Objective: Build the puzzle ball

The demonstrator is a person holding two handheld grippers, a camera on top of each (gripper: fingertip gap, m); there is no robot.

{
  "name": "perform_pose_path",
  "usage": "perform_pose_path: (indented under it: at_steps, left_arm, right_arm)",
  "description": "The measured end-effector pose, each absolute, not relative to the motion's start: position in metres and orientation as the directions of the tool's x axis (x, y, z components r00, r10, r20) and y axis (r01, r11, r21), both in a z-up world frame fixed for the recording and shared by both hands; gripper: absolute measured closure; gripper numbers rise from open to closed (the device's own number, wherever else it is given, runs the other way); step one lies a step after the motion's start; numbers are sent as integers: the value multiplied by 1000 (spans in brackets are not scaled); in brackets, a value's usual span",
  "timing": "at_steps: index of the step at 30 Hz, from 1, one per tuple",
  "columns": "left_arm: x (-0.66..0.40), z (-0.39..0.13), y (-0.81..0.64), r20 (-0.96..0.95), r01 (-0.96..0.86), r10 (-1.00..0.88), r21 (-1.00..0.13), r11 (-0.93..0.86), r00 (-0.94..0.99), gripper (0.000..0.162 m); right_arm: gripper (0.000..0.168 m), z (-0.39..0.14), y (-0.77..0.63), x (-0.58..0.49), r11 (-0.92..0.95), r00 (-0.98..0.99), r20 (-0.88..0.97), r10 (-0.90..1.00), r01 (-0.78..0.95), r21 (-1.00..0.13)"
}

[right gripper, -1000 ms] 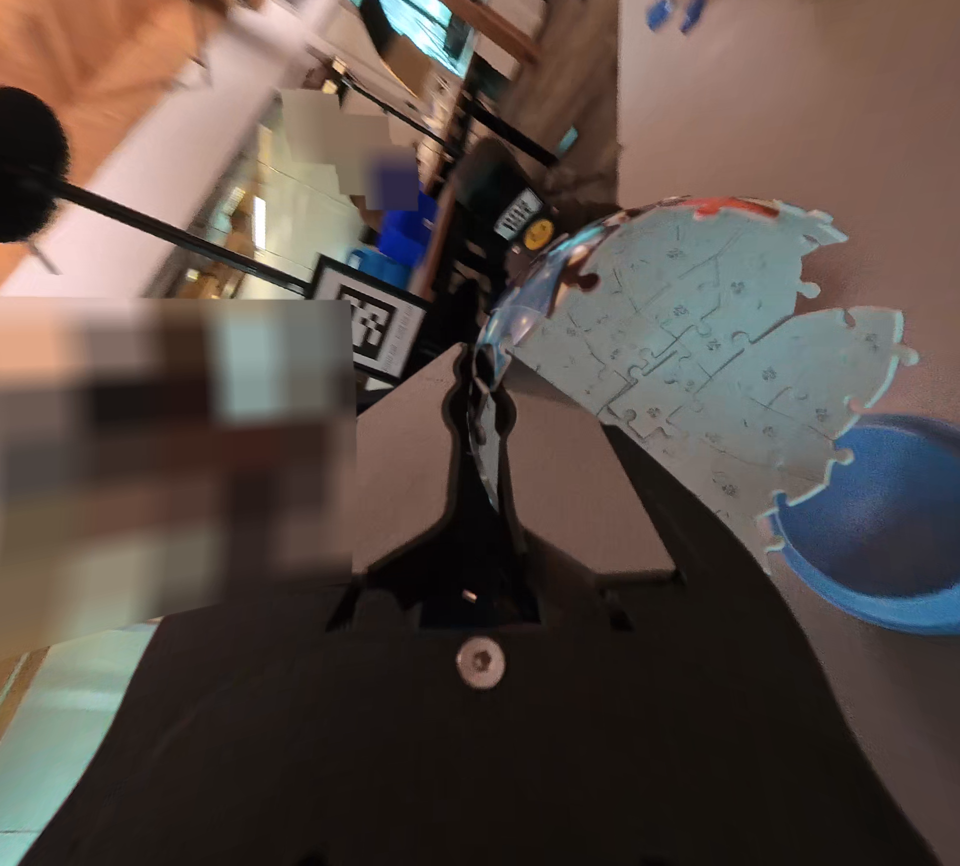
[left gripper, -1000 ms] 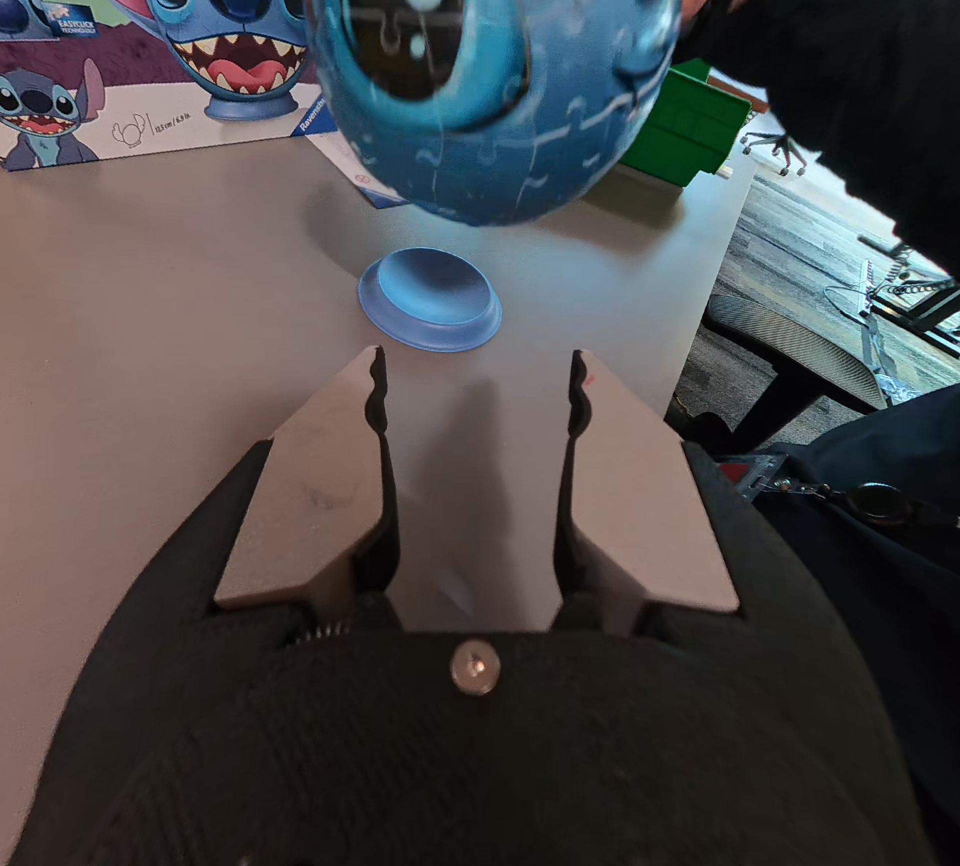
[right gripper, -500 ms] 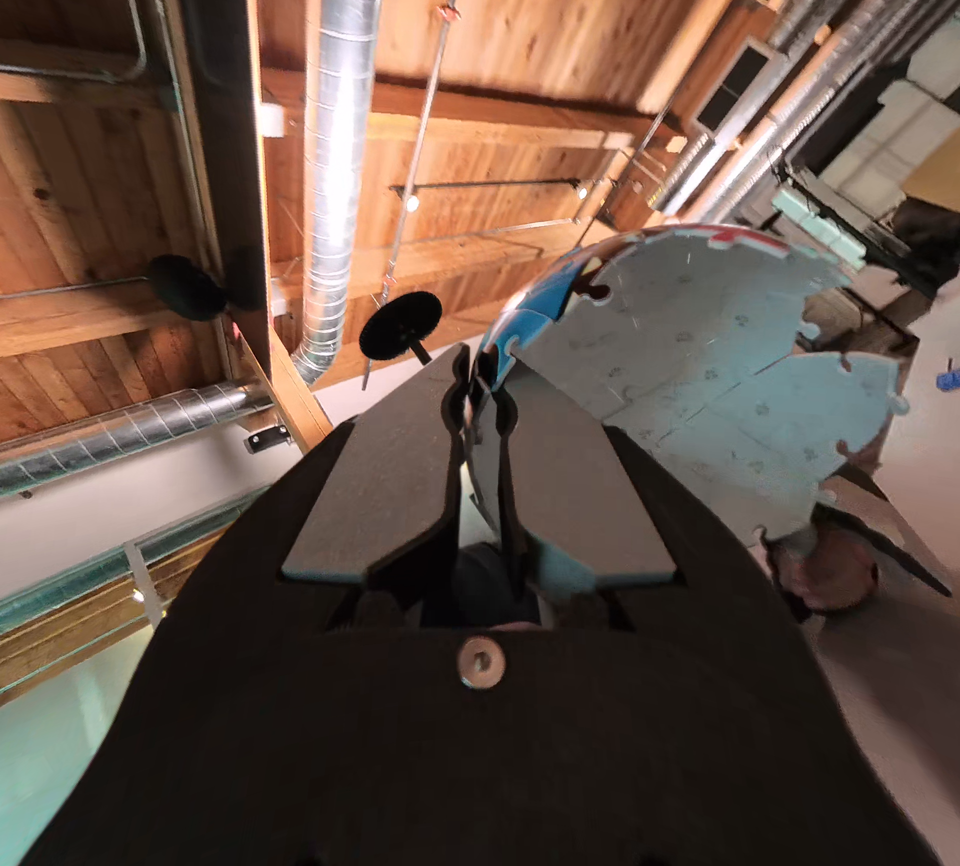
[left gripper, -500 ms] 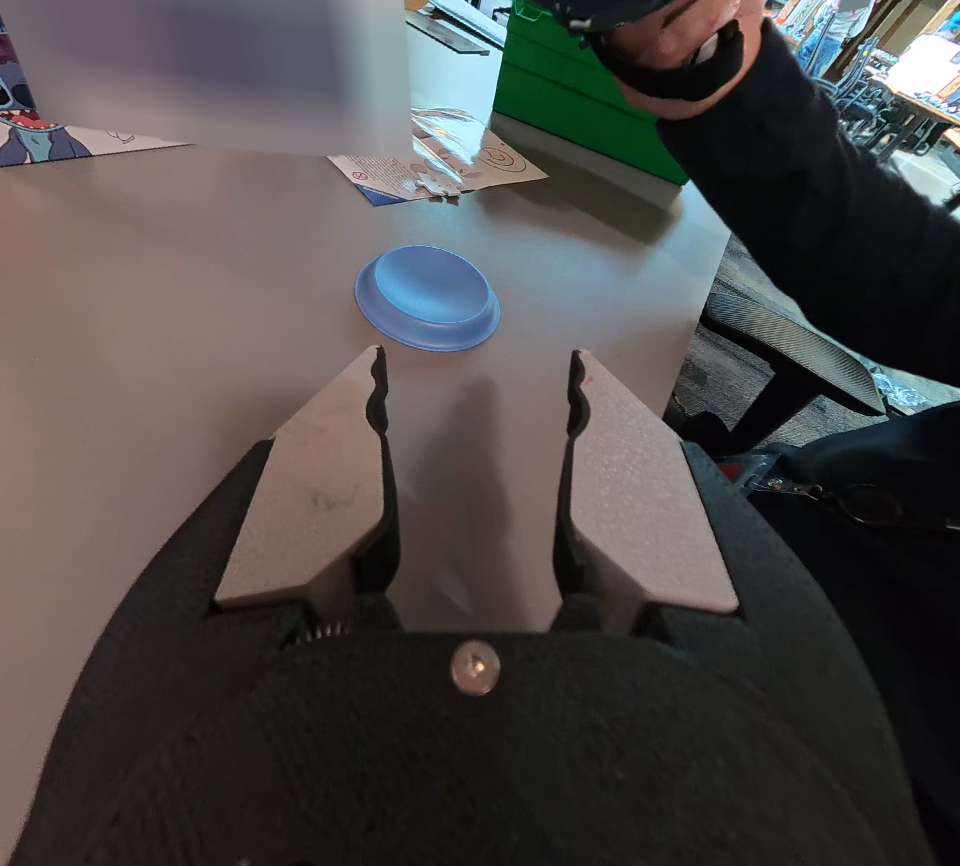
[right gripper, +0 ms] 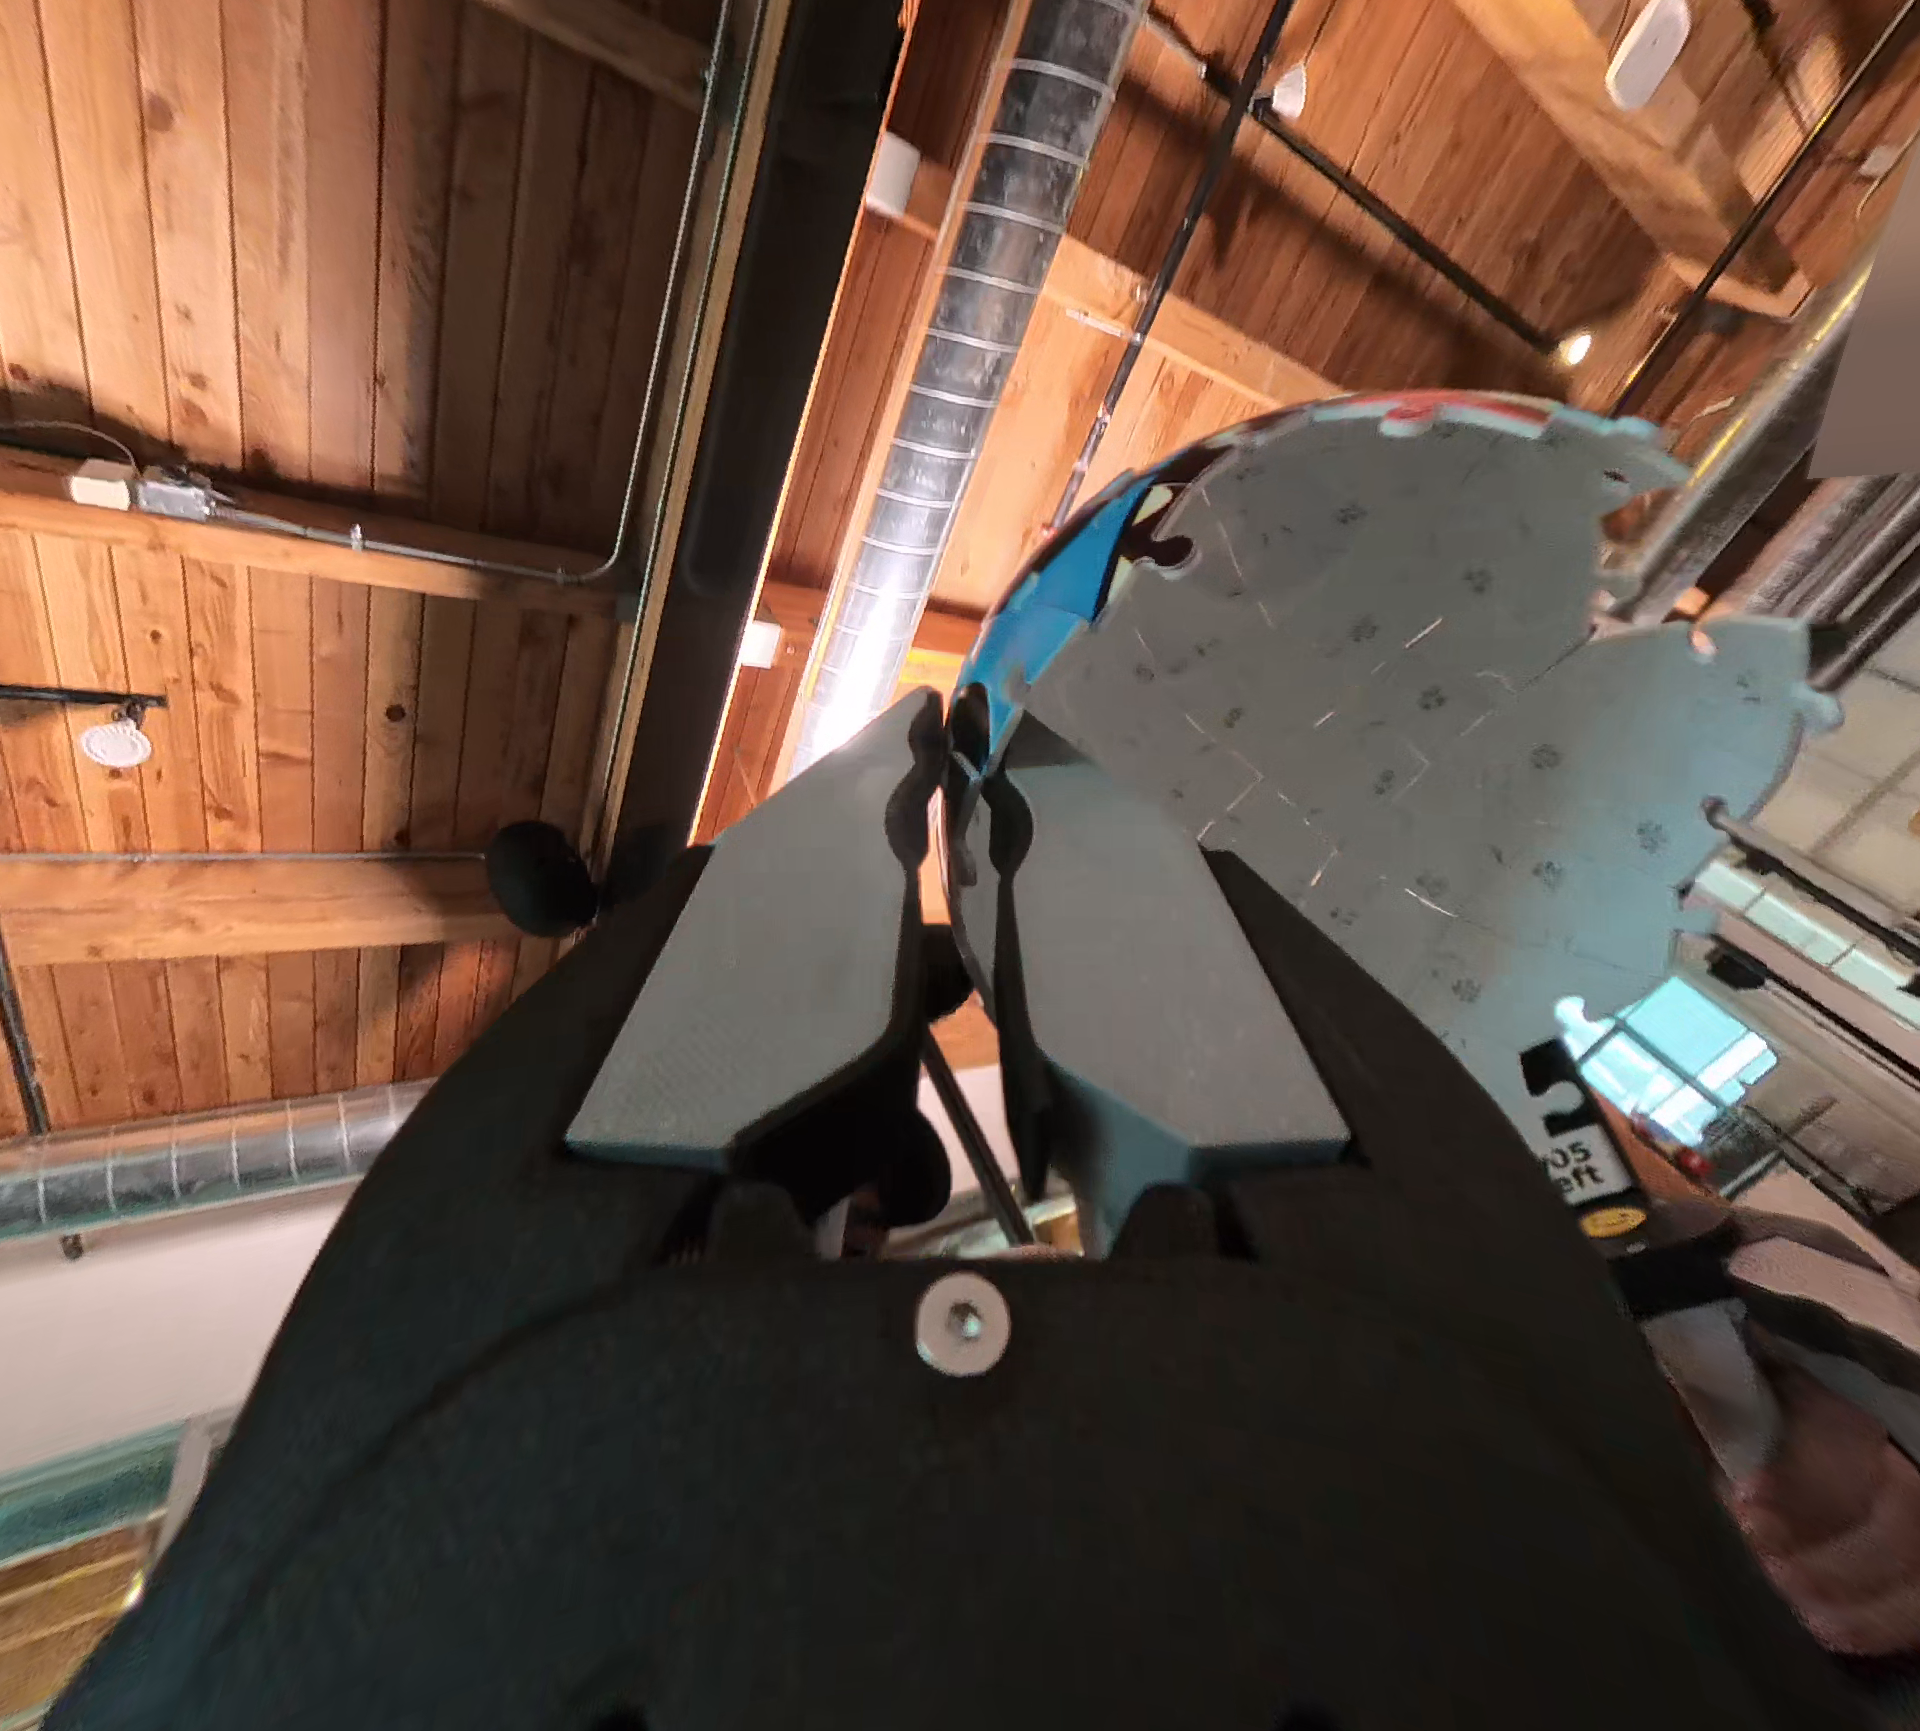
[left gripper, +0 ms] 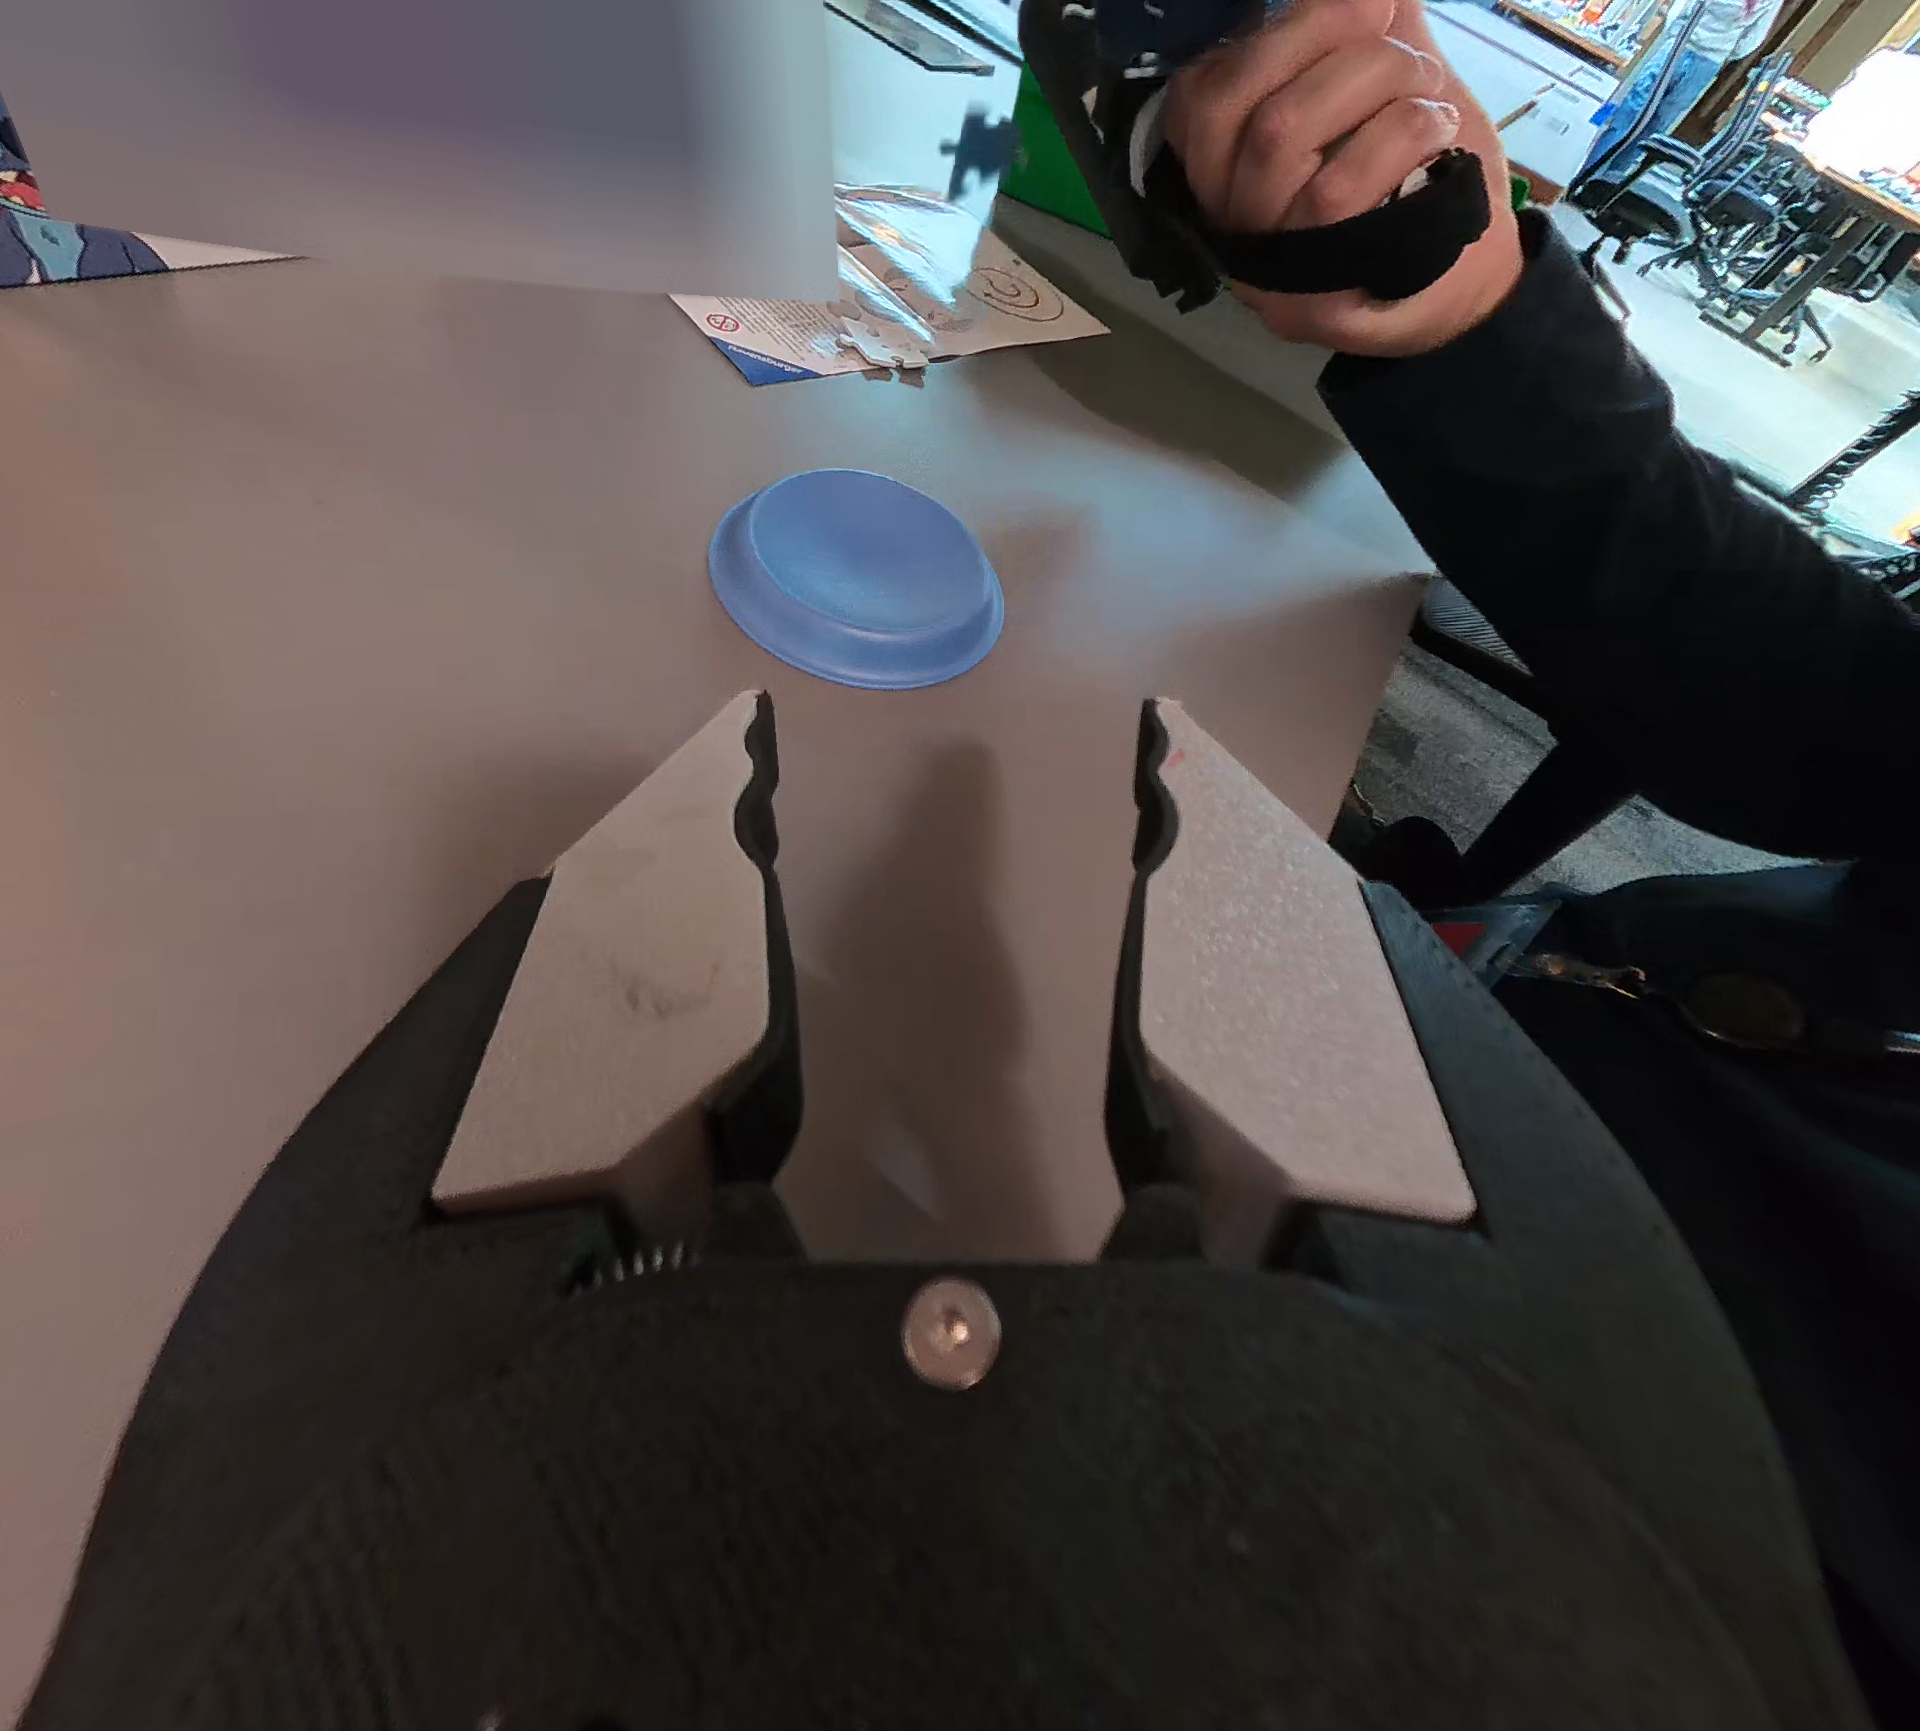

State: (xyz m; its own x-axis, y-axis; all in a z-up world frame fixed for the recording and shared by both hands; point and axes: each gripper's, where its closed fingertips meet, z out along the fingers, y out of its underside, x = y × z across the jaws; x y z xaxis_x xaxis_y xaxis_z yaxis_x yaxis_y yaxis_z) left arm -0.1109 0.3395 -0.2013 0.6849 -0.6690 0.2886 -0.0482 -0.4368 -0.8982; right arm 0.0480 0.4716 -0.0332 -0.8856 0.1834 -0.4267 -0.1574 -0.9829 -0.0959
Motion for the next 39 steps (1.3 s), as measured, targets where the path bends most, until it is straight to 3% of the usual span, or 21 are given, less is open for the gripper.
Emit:
perform_pose_path:
  at_steps: [7,16,19,24,30,39]
  left_arm:
    - [-111,-203,340,298,-47,-665,-893,-448,685,95]
    - [-110,-202,339,302,-44,-671,-894,-447,678,96]
    - [-110,-201,338,301,-43,-677,-897,-440,672,98]
    - [-109,-202,338,314,-43,-676,-889,-455,667,98]
    - [-107,-203,338,316,-49,-680,-886,-461,662,98]
    - [-102,-206,338,309,-73,-689,-883,-464,655,98]
  right_arm:
    - [167,-44,459,46,-979,-848,-492,196,-138,-152]
    - [166,-61,417,-5,-782,-549,-624,557,-94,-616]
    - [166,-78,408,-23,-630,-398,-557,729,-71,-774]
    - [166,-99,394,-44,-391,-244,-390,888,47,-919]
    - [165,-148,388,-61,-98,-86,-129,988,296,-950]
    - [165,-181,374,-78,101,-120,49,992,475,-874]
